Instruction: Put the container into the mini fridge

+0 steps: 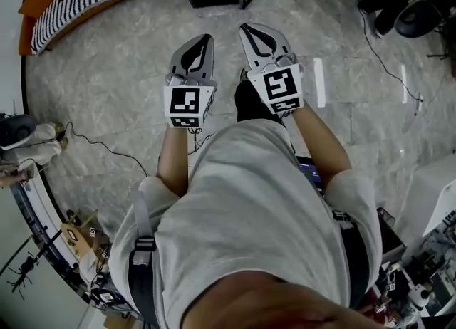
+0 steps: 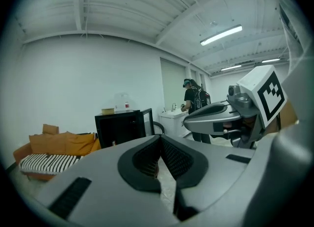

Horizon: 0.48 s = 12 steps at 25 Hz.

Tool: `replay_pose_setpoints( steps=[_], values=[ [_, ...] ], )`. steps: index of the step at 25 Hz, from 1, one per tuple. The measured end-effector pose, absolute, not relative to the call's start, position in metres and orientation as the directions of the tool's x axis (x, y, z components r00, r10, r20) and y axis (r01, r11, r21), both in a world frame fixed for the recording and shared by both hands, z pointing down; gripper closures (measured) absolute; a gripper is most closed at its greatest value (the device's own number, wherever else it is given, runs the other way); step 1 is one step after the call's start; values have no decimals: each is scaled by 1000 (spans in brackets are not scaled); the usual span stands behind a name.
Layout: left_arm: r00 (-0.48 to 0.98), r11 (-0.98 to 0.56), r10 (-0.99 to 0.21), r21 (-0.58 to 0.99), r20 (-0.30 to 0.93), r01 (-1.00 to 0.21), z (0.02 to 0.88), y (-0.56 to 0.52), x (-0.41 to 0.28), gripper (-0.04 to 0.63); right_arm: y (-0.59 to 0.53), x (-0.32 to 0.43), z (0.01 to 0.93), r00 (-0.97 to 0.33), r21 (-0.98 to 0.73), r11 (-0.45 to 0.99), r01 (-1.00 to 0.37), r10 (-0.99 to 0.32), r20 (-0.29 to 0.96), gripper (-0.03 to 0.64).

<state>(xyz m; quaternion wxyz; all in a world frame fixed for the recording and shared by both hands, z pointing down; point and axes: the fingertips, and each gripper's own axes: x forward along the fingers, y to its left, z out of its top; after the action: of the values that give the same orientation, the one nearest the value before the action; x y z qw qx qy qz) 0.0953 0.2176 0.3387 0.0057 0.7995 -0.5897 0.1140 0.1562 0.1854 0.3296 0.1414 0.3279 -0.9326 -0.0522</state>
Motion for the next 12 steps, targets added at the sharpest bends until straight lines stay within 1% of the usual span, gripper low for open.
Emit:
replay_pose_setpoints(
  steps=[5, 10, 12],
  values=[
    [248, -274, -944, -99, 217, -957, 344, 141, 84, 583, 108, 153, 336, -773, 165, 815, -555, -579, 259, 578],
    [215, -270, -930, -160, 298, -949, 351, 84, 76, 583, 53, 147, 330, -805, 148, 847, -511, -532, 263, 578],
    [207, -269, -928, -172, 309, -948, 349, 66, 73, 583, 35, 144, 326, -812, 138, 852, -505, -523, 258, 578]
  ],
)
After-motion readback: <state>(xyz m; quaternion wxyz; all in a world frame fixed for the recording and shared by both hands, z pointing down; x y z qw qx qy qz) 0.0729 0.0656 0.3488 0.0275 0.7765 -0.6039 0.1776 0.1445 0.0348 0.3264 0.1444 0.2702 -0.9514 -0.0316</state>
